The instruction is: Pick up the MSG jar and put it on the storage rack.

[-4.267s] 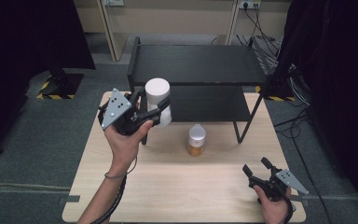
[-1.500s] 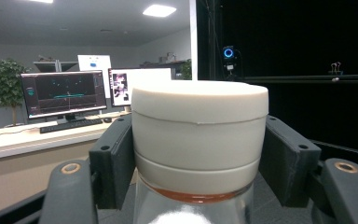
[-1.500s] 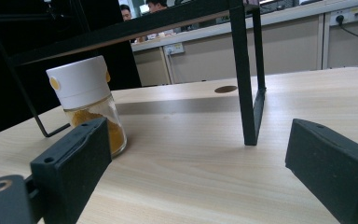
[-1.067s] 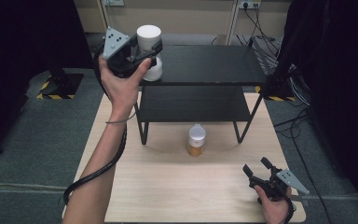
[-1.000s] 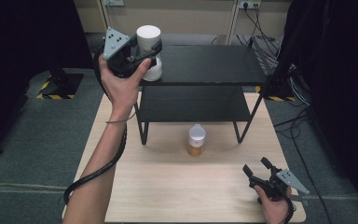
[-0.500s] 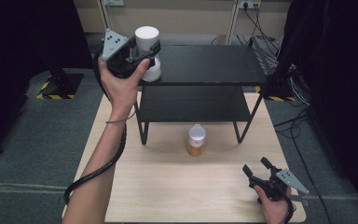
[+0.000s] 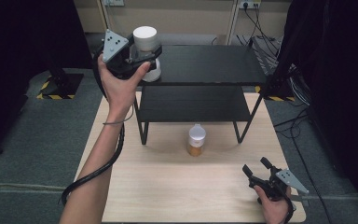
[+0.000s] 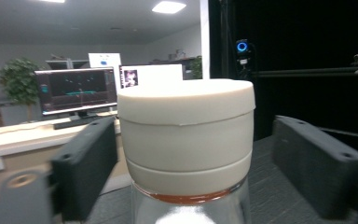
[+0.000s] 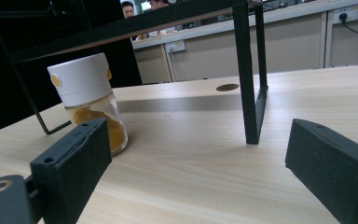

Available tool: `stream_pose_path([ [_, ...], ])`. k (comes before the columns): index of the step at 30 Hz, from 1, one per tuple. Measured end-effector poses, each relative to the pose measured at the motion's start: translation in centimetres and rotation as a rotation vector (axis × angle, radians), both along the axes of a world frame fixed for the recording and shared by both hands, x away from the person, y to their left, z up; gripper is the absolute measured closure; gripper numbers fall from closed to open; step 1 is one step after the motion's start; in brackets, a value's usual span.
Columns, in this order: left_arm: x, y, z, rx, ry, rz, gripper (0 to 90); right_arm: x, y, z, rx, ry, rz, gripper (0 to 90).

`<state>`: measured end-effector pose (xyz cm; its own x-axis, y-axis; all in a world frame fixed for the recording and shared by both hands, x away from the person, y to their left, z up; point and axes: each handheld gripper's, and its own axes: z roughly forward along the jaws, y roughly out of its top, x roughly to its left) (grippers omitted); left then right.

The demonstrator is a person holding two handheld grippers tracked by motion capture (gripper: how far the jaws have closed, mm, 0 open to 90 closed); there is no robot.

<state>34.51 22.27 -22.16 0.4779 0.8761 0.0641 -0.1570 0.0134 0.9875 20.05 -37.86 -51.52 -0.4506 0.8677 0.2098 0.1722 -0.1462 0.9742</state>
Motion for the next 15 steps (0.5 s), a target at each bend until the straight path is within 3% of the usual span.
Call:
stream_pose_path([
  [3,-0.2,0.1,-0.1,-0.011,-0.007,0.003,4.9,0.0,0.0,0.0,-0.001,0.001,0.000,7.2],
  [8,-0.9,0.3,-0.4,-0.007,-0.026,0.012,4.3,0.0,0.0,0.0,-0.001,0.000,-0.001,7.1],
  [11,-1.7,0.0,-0.9,0.023,-0.051,0.039,4.2,0.0,0.0,0.0,-0.002,0.000,-0.001,7.1],
  [15,-2.2,0.4,-1.6,0.013,-0.058,0.032,3.8,0.0,0.1,0.1,-0.005,0.001,0.000,7.1],
])
